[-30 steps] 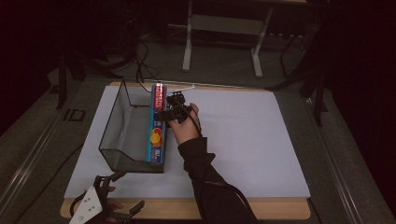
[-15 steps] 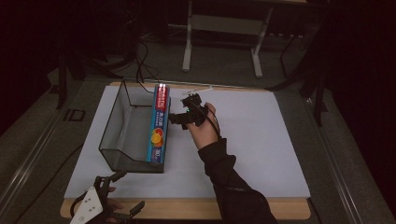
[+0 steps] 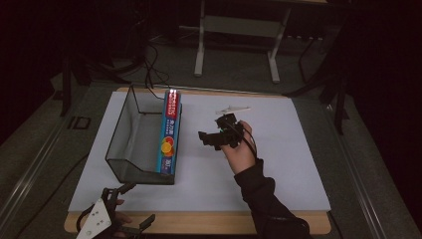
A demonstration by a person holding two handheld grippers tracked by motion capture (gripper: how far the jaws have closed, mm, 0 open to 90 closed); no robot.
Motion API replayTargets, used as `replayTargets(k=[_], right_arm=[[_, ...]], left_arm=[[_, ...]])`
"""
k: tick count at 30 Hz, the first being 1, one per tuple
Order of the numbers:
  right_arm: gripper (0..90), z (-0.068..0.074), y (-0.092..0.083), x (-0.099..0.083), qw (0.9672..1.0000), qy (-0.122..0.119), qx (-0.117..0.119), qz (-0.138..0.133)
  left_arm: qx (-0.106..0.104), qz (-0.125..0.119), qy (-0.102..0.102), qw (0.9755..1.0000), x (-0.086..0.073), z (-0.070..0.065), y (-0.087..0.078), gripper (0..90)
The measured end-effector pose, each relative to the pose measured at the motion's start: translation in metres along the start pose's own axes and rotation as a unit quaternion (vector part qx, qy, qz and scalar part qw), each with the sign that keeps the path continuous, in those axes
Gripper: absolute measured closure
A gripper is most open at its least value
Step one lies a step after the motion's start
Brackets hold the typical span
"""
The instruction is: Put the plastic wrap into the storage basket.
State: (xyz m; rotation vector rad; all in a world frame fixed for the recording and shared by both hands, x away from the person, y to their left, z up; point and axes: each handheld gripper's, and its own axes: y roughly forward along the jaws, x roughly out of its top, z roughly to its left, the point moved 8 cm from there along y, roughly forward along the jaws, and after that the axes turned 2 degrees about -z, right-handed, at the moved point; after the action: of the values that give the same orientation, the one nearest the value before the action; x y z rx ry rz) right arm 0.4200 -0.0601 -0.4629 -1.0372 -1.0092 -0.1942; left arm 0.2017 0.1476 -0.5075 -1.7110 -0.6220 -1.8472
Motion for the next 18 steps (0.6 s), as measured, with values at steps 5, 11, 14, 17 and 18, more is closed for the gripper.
replayTargets(k=[5,11,14,17,18], right_arm=[[13.8,-0.005,-0.01,-0.013,1.0,-0.003,0.003,-0.004],[13.8,-0.012,-0.025,-0.037,0.9998,-0.02,-0.002,0.0],[13.8,-0.017,-0.03,-0.05,0.9998,-0.021,-0.002,0.001],[13.9,-0.022,-0.037,-0.063,0.9998,-0.018,-0.004,0.001],[13.9,-0.023,-0.039,-0.066,0.9998,-0.018,-0.004,0.001]], left_arm=[[0.0,-0.001,0.0,1.0,0.0,0.0,0.0,0.2],[-0.001,0.0,-0.002,1.0,0.0,-0.001,0.001,0.2],[-0.001,0.0,-0.002,1.0,-0.001,-0.001,0.001,0.2],[-0.001,0.001,-0.002,1.0,-0.001,-0.001,0.002,0.2],[-0.001,0.001,-0.002,1.0,-0.001,-0.001,0.002,0.2]])
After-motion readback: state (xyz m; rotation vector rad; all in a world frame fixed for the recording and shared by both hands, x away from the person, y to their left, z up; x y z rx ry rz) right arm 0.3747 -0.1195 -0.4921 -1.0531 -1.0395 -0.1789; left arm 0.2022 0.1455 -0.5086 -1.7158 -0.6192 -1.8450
